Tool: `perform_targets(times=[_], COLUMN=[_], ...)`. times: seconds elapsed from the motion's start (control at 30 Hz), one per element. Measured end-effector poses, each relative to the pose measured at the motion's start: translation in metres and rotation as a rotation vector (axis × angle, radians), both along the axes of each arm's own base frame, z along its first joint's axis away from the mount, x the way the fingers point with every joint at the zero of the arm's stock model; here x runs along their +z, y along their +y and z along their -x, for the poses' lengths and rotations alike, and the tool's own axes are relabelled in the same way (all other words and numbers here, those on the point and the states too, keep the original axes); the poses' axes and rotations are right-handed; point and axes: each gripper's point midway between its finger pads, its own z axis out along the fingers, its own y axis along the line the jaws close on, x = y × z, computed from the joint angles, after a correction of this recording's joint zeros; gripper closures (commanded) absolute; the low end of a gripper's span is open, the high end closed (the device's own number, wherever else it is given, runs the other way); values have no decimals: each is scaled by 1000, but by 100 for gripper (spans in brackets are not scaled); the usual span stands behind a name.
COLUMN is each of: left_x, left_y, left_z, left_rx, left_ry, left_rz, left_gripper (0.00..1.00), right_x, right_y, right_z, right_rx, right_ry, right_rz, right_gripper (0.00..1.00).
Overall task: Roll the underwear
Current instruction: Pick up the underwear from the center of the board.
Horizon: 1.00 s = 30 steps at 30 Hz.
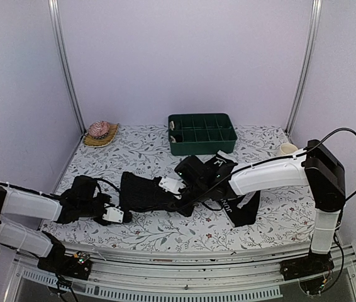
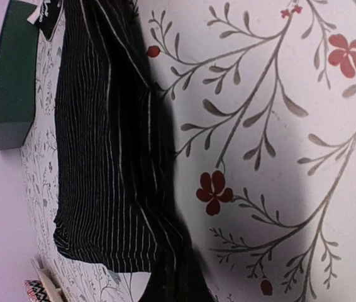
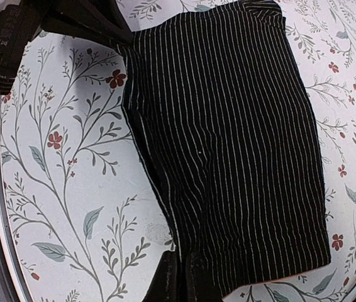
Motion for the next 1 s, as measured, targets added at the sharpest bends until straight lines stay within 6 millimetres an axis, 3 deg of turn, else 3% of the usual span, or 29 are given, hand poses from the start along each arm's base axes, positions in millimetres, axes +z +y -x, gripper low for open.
perform_targets(times=[0.3, 0.6, 0.8, 1.0], left_x=[5, 51, 42, 52], left_y=[0, -18, -13, -15], left_z=[2, 2, 3, -17], left_rx=[3, -59, -50, -30], left_ry=[9, 46, 133, 151], left_rz=[1, 64, 41, 61], left_gripper=[100, 100, 100, 100], right_x=[-4, 6, 3, -1], right_y=[-4, -4, -8, -18], right_z=[6, 27, 30, 21], right_rx=[23, 99, 100, 64], right_ry=[37, 109, 133, 154], right_rz=[-9, -52, -36, -17], right_gripper=[98, 98, 98, 98])
